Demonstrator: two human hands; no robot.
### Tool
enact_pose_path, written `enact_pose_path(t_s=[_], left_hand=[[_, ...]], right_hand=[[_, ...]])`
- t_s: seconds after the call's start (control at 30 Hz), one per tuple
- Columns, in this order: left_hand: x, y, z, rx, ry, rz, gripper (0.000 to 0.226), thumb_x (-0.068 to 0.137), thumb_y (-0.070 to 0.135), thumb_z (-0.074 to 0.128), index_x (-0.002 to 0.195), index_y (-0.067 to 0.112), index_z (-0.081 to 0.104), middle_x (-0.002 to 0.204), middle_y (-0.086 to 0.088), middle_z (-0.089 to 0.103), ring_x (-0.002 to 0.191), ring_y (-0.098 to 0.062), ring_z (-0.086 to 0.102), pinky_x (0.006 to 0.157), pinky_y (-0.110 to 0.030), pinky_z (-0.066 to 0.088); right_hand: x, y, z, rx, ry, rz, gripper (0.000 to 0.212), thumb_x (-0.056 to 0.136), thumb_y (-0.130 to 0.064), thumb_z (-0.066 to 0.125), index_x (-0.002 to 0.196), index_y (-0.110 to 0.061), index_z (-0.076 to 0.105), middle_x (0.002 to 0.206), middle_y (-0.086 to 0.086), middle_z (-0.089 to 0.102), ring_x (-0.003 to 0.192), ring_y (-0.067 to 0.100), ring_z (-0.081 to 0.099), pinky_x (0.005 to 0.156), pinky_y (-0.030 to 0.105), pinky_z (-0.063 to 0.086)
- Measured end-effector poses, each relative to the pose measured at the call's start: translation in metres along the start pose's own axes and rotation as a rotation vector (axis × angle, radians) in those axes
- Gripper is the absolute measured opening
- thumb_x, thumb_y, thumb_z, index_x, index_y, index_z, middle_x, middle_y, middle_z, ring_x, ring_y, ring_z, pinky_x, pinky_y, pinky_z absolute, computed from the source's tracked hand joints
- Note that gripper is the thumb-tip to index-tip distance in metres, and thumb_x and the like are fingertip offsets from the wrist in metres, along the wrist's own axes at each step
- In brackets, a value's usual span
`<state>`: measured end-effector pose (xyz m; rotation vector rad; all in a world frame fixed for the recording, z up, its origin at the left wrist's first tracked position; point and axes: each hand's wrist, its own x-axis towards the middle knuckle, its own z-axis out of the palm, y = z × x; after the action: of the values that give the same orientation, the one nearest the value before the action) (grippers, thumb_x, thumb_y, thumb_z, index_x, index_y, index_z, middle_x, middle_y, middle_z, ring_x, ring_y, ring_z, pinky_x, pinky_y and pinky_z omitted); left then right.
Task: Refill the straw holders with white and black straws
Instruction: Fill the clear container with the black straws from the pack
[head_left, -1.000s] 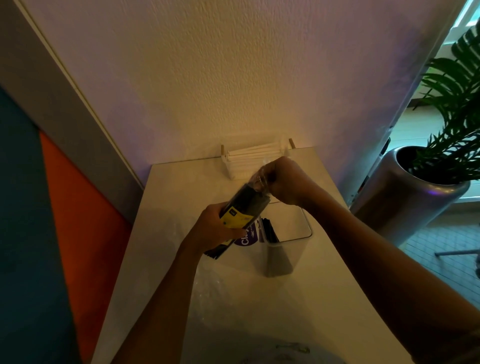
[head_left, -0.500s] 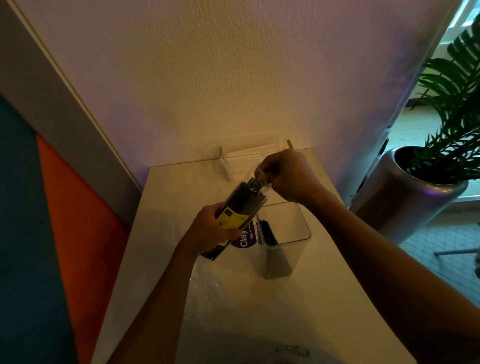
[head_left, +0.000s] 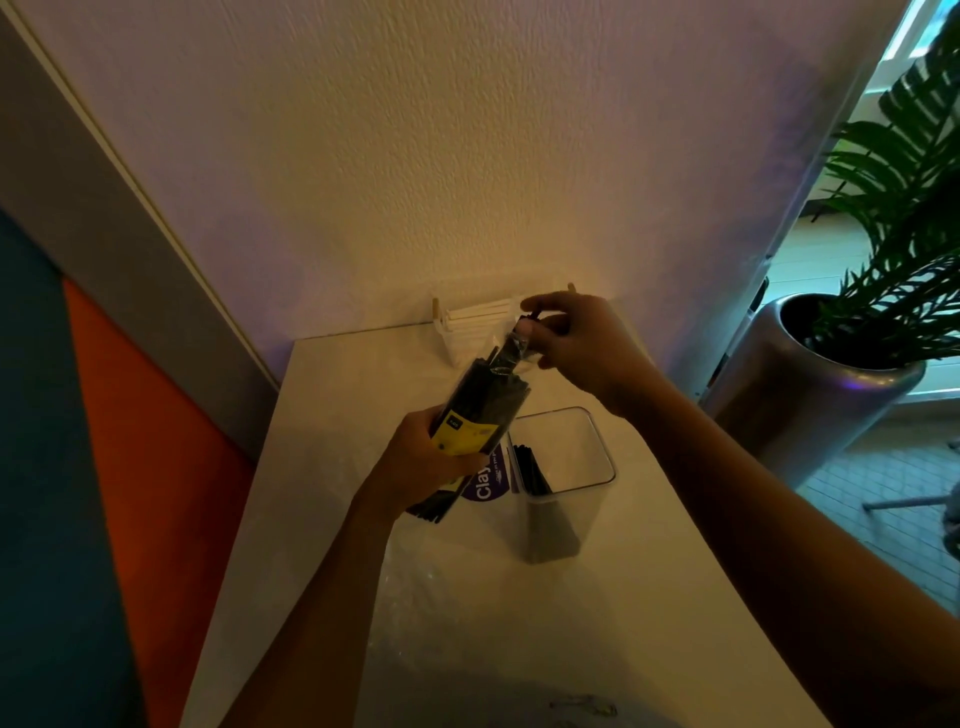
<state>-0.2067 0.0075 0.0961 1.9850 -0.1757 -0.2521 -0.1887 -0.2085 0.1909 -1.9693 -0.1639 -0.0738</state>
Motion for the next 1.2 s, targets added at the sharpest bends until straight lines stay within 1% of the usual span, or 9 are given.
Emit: enact_pose_path(t_s=[0.07,0.23,0.33,0.43,0.63,0.77,0.9,1.03,1.2], left_hand=[[0.0,0.003,0.002,-0.01,-0.002,0.003,0.041,0.071,0.007,0.082,0.098,0.03,0.063,0.091,0.01,0.071,0.082,-0.001,0.068,0.064,-0.015,0.053],[0.002,0.006,0.006,-0.007,-0.013,0.019,0.042,0.07,0.009,0.084,0.102,0.028,0.064,0.094,0.009,0.072,0.085,-0.007,0.07,0.072,-0.021,0.056],[0.001,0.007,0.008,-0.026,-0.012,0.005,0.042,0.07,0.009,0.084,0.103,0.026,0.064,0.094,0.01,0.072,0.083,-0.005,0.07,0.069,-0.02,0.055],[-0.002,0.011,0.009,-0.044,-0.005,-0.004,0.041,0.071,0.008,0.082,0.097,0.032,0.061,0.089,0.013,0.07,0.079,0.001,0.069,0.063,-0.014,0.053],[-0.006,0.011,0.007,-0.061,-0.012,-0.023,0.041,0.072,0.007,0.082,0.095,0.033,0.061,0.089,0.013,0.07,0.078,0.003,0.068,0.06,-0.011,0.052],[-0.005,0.01,0.008,-0.073,-0.021,-0.025,0.041,0.072,0.006,0.081,0.099,0.029,0.063,0.092,0.01,0.071,0.081,-0.002,0.069,0.063,-0.015,0.053],[-0.003,0.011,0.009,-0.084,-0.029,-0.036,0.041,0.072,0.006,0.081,0.101,0.029,0.063,0.094,0.008,0.072,0.083,-0.004,0.07,0.064,-0.016,0.054],[-0.003,0.013,0.008,-0.084,-0.05,-0.041,0.04,0.072,0.007,0.081,0.102,0.027,0.064,0.093,0.008,0.073,0.083,-0.005,0.07,0.064,-0.015,0.053],[-0.005,0.011,0.008,-0.085,-0.049,-0.056,0.041,0.072,0.008,0.081,0.104,0.026,0.064,0.096,0.006,0.073,0.084,-0.008,0.07,0.067,-0.017,0.054]], right_hand=[[-0.003,0.004,0.004,0.034,-0.018,0.015,0.037,0.093,-0.022,0.064,0.128,-0.011,0.058,0.103,0.001,0.072,0.091,0.013,0.07,0.081,0.031,0.059],[-0.01,0.012,0.014,0.119,-0.019,0.047,0.038,0.092,-0.018,0.066,0.128,-0.011,0.06,0.094,-0.011,0.071,0.087,-0.007,0.066,0.072,0.012,0.05],[-0.012,0.015,0.018,0.15,0.051,0.011,0.033,0.091,-0.017,0.068,0.123,-0.012,0.066,0.103,-0.006,0.073,0.093,-0.005,0.067,0.071,0.009,0.05],[-0.014,0.013,0.021,0.19,0.101,-0.017,0.029,0.09,-0.015,0.069,0.118,-0.011,0.068,0.1,-0.008,0.073,0.093,-0.005,0.068,0.072,0.006,0.05],[-0.012,0.009,0.018,0.231,0.156,-0.046,0.026,0.089,-0.013,0.07,0.115,-0.007,0.069,0.095,-0.006,0.075,0.089,0.003,0.071,0.075,0.009,0.052],[-0.012,0.01,0.018,0.254,0.161,-0.039,0.031,0.089,-0.016,0.071,0.119,-0.009,0.062,0.095,-0.002,0.076,0.088,0.006,0.072,0.073,0.011,0.053],[-0.012,0.013,0.016,0.267,0.104,0.0,0.042,0.087,-0.017,0.073,0.123,-0.01,0.052,0.101,0.001,0.075,0.093,0.01,0.072,0.083,0.027,0.056],[-0.011,0.014,0.015,0.228,-0.02,0.028,0.042,0.086,-0.006,0.072,0.123,-0.011,0.051,0.099,-0.004,0.073,0.094,0.003,0.07,0.073,0.016,0.054],[-0.011,0.011,0.016,0.194,0.005,0.004,0.04,0.086,-0.005,0.072,0.121,-0.013,0.053,0.093,-0.011,0.07,0.088,-0.006,0.068,0.065,0.009,0.051]])
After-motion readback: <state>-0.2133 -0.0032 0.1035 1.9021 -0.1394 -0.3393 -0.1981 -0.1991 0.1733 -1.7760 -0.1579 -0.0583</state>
